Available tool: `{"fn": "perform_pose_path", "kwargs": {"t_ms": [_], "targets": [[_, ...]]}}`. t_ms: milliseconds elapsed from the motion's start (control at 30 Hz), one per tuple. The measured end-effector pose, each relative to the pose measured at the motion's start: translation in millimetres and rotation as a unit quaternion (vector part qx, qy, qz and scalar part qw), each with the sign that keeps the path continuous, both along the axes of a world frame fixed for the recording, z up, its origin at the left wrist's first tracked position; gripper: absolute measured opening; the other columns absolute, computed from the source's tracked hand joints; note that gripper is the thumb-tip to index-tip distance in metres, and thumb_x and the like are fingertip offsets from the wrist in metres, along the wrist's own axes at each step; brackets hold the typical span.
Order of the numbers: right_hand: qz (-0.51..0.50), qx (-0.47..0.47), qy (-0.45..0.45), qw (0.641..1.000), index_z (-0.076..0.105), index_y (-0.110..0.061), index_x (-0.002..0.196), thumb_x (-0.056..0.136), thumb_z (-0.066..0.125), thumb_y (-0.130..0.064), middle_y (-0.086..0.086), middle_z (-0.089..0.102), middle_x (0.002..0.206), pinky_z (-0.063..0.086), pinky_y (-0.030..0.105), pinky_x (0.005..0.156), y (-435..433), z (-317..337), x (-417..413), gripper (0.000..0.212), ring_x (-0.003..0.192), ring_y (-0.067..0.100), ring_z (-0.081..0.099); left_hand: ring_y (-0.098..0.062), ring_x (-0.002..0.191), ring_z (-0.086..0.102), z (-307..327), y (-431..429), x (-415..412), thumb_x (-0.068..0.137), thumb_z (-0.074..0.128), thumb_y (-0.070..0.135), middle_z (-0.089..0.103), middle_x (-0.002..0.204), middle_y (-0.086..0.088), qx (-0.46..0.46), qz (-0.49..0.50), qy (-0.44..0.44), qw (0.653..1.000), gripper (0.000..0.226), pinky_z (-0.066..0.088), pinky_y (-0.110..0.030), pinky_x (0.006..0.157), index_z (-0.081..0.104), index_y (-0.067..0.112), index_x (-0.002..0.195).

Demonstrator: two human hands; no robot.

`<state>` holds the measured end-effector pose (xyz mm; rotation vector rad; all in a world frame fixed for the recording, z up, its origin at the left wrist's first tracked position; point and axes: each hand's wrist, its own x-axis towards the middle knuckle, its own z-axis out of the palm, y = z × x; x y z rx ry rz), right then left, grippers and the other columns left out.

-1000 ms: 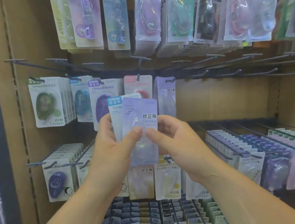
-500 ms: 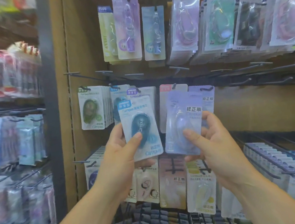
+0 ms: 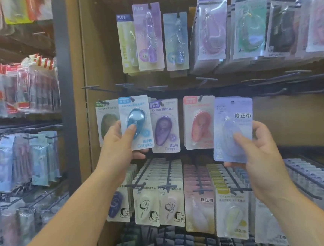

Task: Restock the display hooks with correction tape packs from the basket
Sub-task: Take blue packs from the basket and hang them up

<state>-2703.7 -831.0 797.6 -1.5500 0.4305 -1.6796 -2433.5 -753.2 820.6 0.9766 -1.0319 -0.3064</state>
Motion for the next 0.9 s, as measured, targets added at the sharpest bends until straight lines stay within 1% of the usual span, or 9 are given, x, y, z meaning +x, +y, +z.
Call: {"fn": "perform_pose_path", "kwargs": {"t_ms": [167,267,400,467,567,633,733,800,900], "targets": [[-0.01,-0.007,-0.001,1.0,0.056,-0.03,0.12,0.106,0.053,-0.019,-0.01,0.072,0.109,0.056,0.032,0.054,0,4,-3,0.017,0.084,0.017,0.073,-0.022,0.069,0.073,-2,-12,-2,0.111,0.051,0.029,0.078,0.104,-0.008,0.009,0.008,0.02,1.0,0.012,0.062,-0.033,0.057,0.063,0.033,0.113],[-0.027,-0.012,-0.006,1.0,0.057,-0.029,0.12,0.106,0.054,-0.021,-0.009,0.072,0.11,0.056,0.033,0.055,-3,5,-7,0.017,0.087,0.019,0.074,-0.021,0.07,0.073,-2,-23,-4,0.111,0.052,0.03,0.077,0.108,-0.004,0.006,0.024,0.027,0.999,0.015,0.062,-0.032,0.058,0.063,0.03,0.121],[-0.04,-0.007,-0.009,0.999,0.058,-0.029,0.118,0.106,0.055,-0.022,-0.007,0.073,0.108,0.055,0.032,0.055,-6,7,-11,0.015,0.086,0.022,0.074,-0.023,0.076,0.071,-4,-35,-9,0.112,0.051,0.031,0.073,0.116,0.002,0.013,0.046,0.035,0.998,0.027,0.061,-0.034,0.064,0.058,0.028,0.138],[-0.049,-0.008,-0.011,0.999,0.058,-0.027,0.12,0.105,0.056,-0.024,-0.003,0.072,0.111,0.056,0.035,0.056,-6,7,-13,0.015,0.089,0.024,0.074,-0.024,0.078,0.071,-5,-40,-10,0.112,0.049,0.031,0.071,0.117,0.005,0.016,0.058,0.035,0.998,0.028,0.06,-0.035,0.066,0.057,0.029,0.139],[-0.052,-0.008,-0.011,0.999,0.058,-0.027,0.119,0.105,0.056,-0.025,-0.003,0.072,0.113,0.058,0.036,0.056,-5,8,-18,0.014,0.089,0.022,0.074,-0.023,0.078,0.068,-5,-43,-8,0.112,0.048,0.029,0.07,0.114,0.007,0.012,0.083,0.027,0.996,0.023,0.058,-0.036,0.068,0.056,0.03,0.134],[-0.048,-0.004,-0.003,0.999,0.058,-0.026,0.12,0.105,0.056,-0.025,-0.004,0.072,0.112,0.057,0.035,0.056,-7,9,-20,0.015,0.089,0.021,0.074,-0.021,0.08,0.067,-6,-43,-7,0.113,0.047,0.03,0.069,0.114,0.007,0.011,0.097,0.016,0.995,0.023,0.058,-0.039,0.071,0.056,0.028,0.134],[-0.055,-0.005,-0.002,0.998,0.058,-0.024,0.12,0.105,0.057,-0.024,-0.003,0.072,0.111,0.056,0.033,0.054,-8,10,-21,0.015,0.088,0.022,0.074,-0.019,0.086,0.067,-9,-42,-7,0.112,0.046,0.032,0.068,0.111,0.012,0.014,0.11,-0.003,0.994,0.023,0.061,-0.05,0.082,0.057,0.029,0.133],[-0.059,-0.006,-0.004,0.998,0.058,-0.024,0.12,0.105,0.056,-0.025,-0.003,0.072,0.111,0.056,0.032,0.054,-8,11,-22,0.015,0.088,0.021,0.074,-0.019,0.085,0.067,-10,-42,-5,0.112,0.046,0.032,0.068,0.113,0.011,0.015,0.114,-0.01,0.993,0.026,0.062,-0.049,0.078,0.055,0.03,0.137],[-0.066,0.001,0.004,0.998,0.056,-0.024,0.123,0.105,0.056,-0.027,-0.006,0.071,0.113,0.055,0.027,0.053,-7,13,-23,0.018,0.091,0.017,0.074,-0.018,0.082,0.068,-11,-43,-4,0.113,0.045,0.029,0.069,0.117,0.006,0.017,0.112,-0.012,0.994,0.031,0.056,-0.037,0.069,0.052,0.027,0.143]]}}
